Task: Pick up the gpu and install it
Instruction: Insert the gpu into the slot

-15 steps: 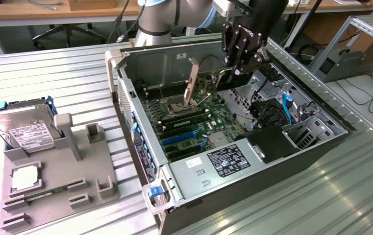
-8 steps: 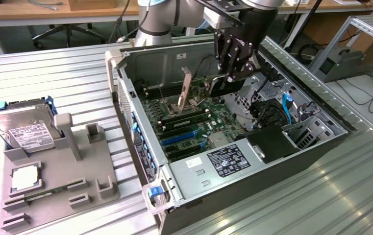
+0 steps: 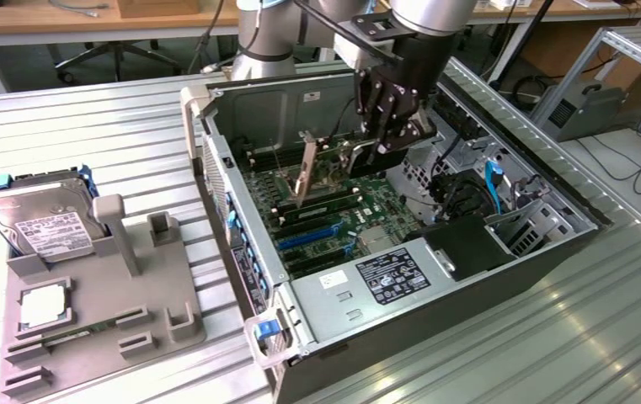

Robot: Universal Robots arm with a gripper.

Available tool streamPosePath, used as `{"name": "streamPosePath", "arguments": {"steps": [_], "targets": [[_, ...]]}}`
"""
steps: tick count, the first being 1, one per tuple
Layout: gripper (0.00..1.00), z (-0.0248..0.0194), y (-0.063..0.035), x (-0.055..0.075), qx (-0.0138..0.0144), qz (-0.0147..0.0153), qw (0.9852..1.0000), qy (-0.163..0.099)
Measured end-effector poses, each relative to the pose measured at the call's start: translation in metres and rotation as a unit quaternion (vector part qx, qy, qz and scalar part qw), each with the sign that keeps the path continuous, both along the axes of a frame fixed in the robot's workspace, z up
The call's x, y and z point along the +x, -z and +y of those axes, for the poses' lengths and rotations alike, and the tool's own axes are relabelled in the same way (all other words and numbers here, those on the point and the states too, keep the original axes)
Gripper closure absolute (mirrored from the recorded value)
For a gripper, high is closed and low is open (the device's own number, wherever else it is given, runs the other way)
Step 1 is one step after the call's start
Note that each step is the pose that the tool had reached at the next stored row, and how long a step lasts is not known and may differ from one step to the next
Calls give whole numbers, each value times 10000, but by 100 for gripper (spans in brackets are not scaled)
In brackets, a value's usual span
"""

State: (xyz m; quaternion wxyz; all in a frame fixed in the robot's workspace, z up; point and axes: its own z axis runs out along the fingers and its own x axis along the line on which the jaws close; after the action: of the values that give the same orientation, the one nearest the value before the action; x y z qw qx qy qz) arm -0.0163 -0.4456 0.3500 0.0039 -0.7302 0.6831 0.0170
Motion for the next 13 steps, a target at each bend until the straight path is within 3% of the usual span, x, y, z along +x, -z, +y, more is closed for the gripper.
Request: {"name": "streamPosePath", "arguments": {"steps": [13], "targets": [[73,-7,122,-15,0,0,9998,217]]}}
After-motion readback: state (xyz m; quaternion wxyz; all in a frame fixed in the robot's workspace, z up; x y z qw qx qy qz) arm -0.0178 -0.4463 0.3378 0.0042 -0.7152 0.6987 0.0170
